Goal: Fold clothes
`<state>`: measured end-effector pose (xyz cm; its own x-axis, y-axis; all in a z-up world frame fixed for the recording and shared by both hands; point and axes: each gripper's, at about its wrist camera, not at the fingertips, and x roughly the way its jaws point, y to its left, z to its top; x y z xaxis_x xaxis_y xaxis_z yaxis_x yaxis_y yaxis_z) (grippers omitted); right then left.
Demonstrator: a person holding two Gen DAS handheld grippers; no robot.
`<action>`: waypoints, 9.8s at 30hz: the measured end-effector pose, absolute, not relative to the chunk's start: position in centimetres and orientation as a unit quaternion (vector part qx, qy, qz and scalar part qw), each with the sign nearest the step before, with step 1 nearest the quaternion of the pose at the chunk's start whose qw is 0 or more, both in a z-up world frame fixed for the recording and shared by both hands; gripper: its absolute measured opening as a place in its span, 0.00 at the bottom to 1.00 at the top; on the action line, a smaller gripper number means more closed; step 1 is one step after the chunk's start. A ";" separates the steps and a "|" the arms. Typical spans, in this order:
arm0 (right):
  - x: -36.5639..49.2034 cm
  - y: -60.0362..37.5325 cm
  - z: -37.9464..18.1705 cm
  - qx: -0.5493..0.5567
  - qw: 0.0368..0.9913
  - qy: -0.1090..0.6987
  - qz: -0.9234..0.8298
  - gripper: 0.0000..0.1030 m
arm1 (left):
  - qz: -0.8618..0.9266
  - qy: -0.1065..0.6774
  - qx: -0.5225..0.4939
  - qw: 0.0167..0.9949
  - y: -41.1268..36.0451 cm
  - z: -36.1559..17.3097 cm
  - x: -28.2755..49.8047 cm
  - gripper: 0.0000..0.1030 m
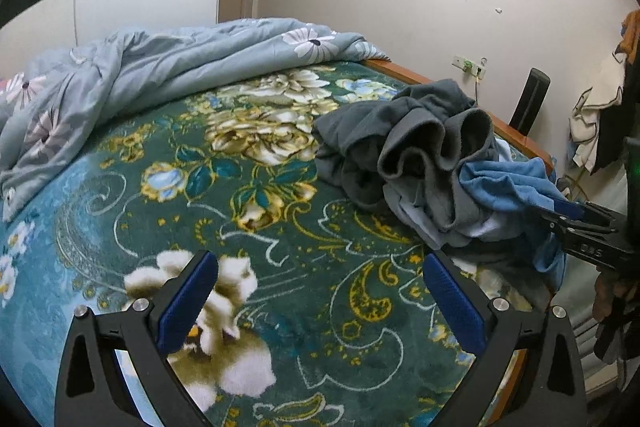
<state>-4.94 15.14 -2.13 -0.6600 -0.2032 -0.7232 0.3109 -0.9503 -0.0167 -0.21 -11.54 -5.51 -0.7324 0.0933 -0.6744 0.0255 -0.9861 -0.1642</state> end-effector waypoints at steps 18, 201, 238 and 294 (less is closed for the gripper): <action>3.4 12.6 14.8 0.277 0.227 0.032 -0.933 0.08 | 0.940 -0.154 -0.306 -0.015 -18.5 -0.2 9.8 0.99; -5.2 -29.3 -9.9 0.435 0.366 0.203 -0.797 0.28 | 0.872 -0.126 -0.457 -0.122 -48.5 -10.7 17.5 0.45; 15.0 -8.2 -12.4 0.491 0.433 0.078 -0.752 0.06 | 0.862 -0.207 -0.393 -0.245 -32.8 -9.4 38.7 0.48; -6.6 -5.6 -0.3 0.352 0.161 0.203 -0.899 0.23 | 0.819 -0.255 -0.347 -0.379 -53.5 -9.3 35.4 0.04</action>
<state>-6.59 -5.64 -0.35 -0.7004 -0.1459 -0.6986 0.4322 -0.8657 -0.2525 35.38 -53.54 -9.34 -0.4711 -0.4445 -0.7619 0.7984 -0.5820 -0.1541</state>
